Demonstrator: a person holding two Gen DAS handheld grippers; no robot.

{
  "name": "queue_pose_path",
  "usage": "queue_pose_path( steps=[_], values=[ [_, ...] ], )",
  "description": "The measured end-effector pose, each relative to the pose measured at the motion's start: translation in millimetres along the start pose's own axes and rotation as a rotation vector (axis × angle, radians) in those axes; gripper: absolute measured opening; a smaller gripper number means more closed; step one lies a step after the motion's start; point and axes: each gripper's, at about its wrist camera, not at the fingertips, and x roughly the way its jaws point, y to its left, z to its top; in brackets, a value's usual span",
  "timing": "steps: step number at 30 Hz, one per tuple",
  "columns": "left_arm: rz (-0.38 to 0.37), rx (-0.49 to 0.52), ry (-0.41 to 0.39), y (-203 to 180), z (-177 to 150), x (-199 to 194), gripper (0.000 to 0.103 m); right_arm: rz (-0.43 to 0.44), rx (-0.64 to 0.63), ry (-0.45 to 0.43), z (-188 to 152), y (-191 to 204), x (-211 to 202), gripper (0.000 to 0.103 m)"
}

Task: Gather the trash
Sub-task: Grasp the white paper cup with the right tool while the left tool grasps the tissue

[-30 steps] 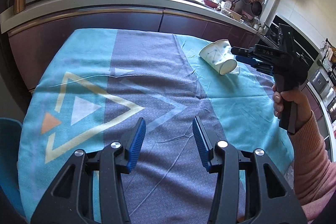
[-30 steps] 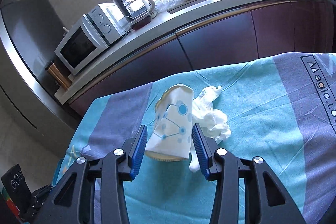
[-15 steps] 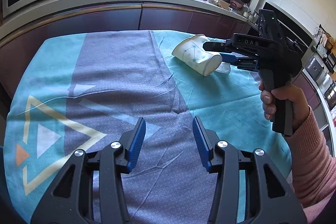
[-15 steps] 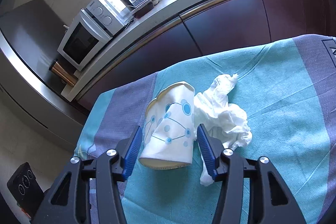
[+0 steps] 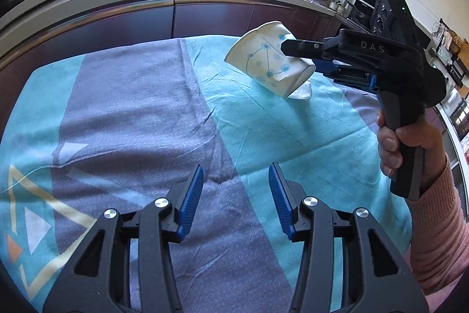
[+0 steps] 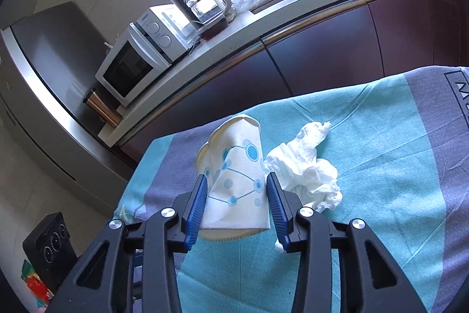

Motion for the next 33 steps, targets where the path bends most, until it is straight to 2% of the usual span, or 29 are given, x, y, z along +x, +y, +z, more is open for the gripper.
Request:
queue_pose_path(
  steps=[7, 11, 13, 18, 24, 27, 29, 30, 32, 33],
  values=[
    [-0.043, 0.062, 0.011, -36, 41, 41, 0.046, -0.013, 0.077, -0.119, 7, -26, -43, 0.04],
    [-0.059, 0.056, 0.02, -50, 65, 68, 0.046, -0.032, 0.122, -0.166, 7, -46, -62, 0.04],
    [-0.061, 0.039, 0.024, -53, 76, 81, 0.047, -0.041, 0.142, -0.178, 5, -56, -68, 0.04],
    [-0.054, 0.023, 0.022, -58, 101, 105, 0.058, -0.047, 0.176, -0.192, 2, -73, -77, 0.04],
    [-0.001, 0.011, 0.072, -60, 120, 137, 0.058, -0.039, 0.199, -0.191, -2, -84, -76, 0.04],
    [0.017, 0.012, 0.076, -57, 125, 144, 0.052, -0.034, 0.204, -0.187, -3, -85, -73, 0.04],
    [0.019, 0.018, 0.08, -56, 128, 147, 0.036, -0.033, 0.205, -0.184, -4, -86, -71, 0.04],
    [0.014, 0.016, 0.082, -56, 128, 147, 0.032, -0.032, 0.206, -0.182, -5, -86, -71, 0.04],
    [0.011, 0.023, 0.087, -56, 126, 147, 0.012, -0.028, 0.205, -0.179, -6, -85, -70, 0.04],
    [0.015, 0.025, 0.087, -56, 124, 146, 0.011, -0.028, 0.204, -0.179, -6, -85, -70, 0.04]
  ],
)
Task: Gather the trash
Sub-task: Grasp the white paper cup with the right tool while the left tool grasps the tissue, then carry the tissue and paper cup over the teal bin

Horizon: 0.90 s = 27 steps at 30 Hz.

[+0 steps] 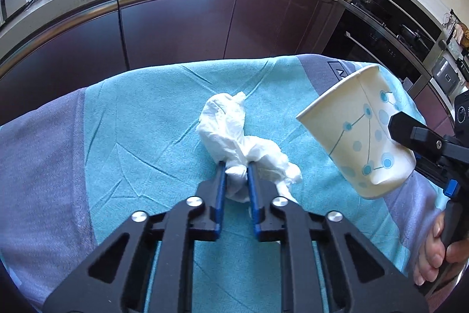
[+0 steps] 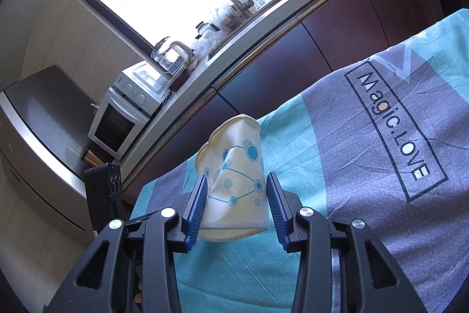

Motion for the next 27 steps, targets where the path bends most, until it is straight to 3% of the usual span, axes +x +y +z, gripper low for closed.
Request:
queue_pose_path(
  steps=[11, 27],
  values=[
    [-0.011, 0.028, -0.074, 0, -36, -54, 0.007, 0.037, -0.03, 0.007, -6, 19, 0, 0.04],
    [0.027, -0.014, -0.178, 39, -134, -178, 0.007, 0.162, -0.085, 0.069, -56, 77, 0, 0.04]
  ],
)
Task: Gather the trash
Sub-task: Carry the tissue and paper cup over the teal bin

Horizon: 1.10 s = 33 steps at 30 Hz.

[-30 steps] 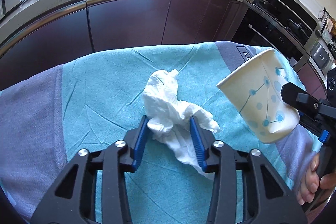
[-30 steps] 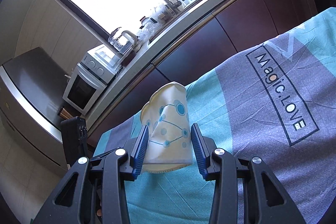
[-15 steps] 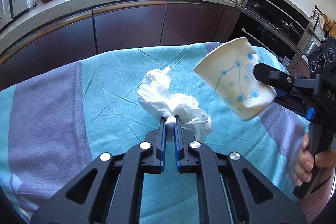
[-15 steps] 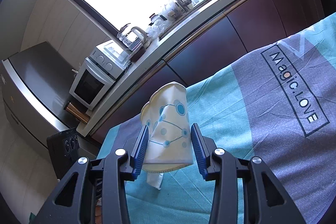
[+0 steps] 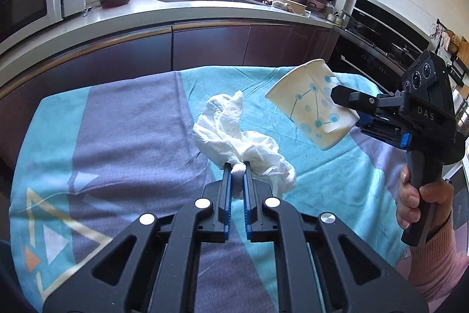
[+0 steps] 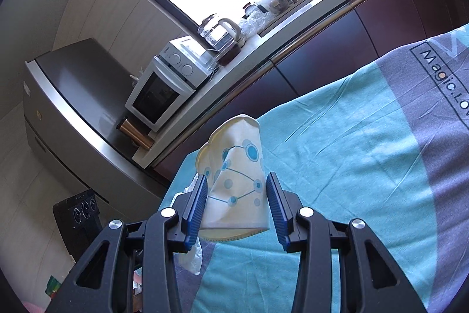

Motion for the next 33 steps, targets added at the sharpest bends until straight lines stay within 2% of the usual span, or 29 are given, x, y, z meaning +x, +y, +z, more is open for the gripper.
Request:
queue_pose_path(
  steps=[11, 33],
  values=[
    [0.018, -0.12, -0.035, 51, -57, -70, 0.007, 0.077, -0.029, 0.088, -40, 44, 20, 0.04],
    [0.121, -0.206, -0.1, 93, -129, -161, 0.007, 0.187, -0.089, 0.231, -92, 121, 62, 0.04]
  ],
)
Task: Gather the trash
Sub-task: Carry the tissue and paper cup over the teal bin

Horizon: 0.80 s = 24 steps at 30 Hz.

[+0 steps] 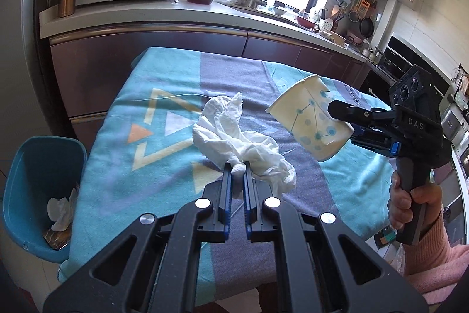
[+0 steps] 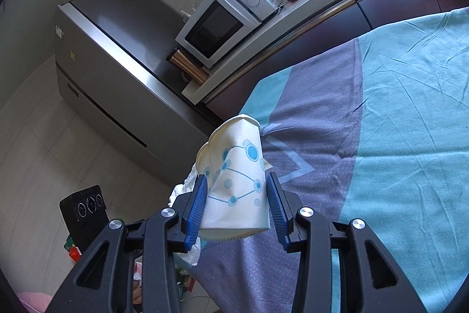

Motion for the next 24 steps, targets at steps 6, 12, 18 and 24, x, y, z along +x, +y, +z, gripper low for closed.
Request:
queue_pose_path(
  steps=[6, 12, 18, 24],
  values=[
    [0.031, -0.028, -0.028, 16, -8, -21, 0.007, 0.024, -0.022, 0.036, -3, 14, 17, 0.04],
    [0.062, -0.054, -0.047, 30, -14, -39, 0.007, 0.05, -0.037, 0.074, -6, 26, 36, 0.04],
    [0.082, -0.08, -0.064, 45, -17, -51, 0.007, 0.075, -0.051, 0.111, -8, 38, 54, 0.04],
    [0.1, -0.11, -0.073, 59, -22, -59, 0.007, 0.093, -0.066, 0.147, -13, 46, 72, 0.04]
  ],
)
